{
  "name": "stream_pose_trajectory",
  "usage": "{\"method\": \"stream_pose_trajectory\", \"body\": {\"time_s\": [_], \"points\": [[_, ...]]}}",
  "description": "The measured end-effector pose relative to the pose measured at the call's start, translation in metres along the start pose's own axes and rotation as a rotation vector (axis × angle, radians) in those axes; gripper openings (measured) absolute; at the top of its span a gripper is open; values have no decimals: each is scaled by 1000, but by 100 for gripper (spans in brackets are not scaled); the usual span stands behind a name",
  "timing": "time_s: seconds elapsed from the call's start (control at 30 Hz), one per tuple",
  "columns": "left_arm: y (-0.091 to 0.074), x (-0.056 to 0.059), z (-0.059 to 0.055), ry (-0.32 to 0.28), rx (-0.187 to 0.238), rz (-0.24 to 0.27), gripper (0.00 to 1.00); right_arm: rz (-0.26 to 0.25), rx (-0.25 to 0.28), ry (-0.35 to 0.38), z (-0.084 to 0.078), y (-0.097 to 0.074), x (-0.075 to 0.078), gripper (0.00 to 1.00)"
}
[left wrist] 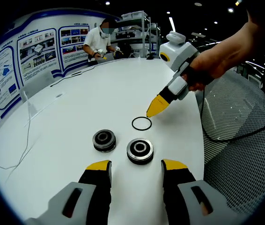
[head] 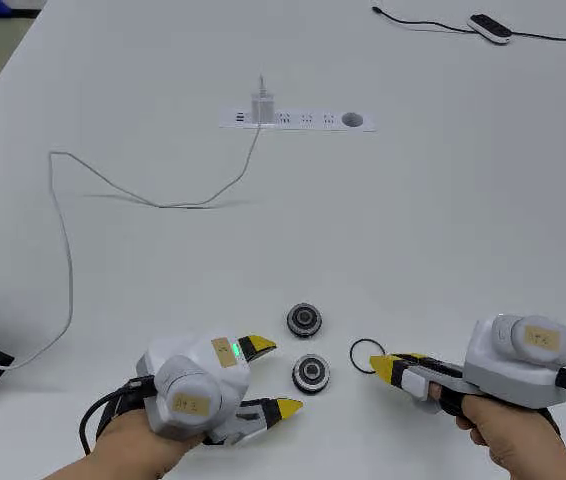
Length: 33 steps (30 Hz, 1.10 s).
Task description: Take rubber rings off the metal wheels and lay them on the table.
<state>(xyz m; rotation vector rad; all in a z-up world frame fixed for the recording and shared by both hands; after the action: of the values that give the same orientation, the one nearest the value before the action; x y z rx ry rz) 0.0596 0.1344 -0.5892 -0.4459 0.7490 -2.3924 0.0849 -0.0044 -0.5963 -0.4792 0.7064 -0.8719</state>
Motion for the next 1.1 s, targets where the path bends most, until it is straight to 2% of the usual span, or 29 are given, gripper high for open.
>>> {"method": "stream_pose_trajectory", "body": {"time_s": [0.1, 0.27, 0.77, 1.1], "points": [[0, 0, 0, -1, 3, -1, 44, 2, -1, -17, 0, -1, 0, 22], [1, 2, 1, 3, 4, -4, 43, 13, 5, -4, 0, -2, -1, 22], [2, 4, 6, 6, 9, -6, 39, 62, 2, 25, -2, 1, -16, 21], [9, 7, 15, 9, 22, -19, 34, 96, 1, 44, -4, 4, -28, 20]]}}
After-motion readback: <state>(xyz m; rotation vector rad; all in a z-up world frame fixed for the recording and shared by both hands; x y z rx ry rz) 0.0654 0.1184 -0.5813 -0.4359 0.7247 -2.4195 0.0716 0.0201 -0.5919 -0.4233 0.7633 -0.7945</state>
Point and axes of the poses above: the centre of the closed fingertips' face, and the gripper's own axes: y roughly forward along the fingers, x roughly to its right, z roughly out of its top, the point moved 2 cm from there along -y, roughly backward along the fingers, and after that the axes turned 11 degrees about -y, right-handed, at the moved point
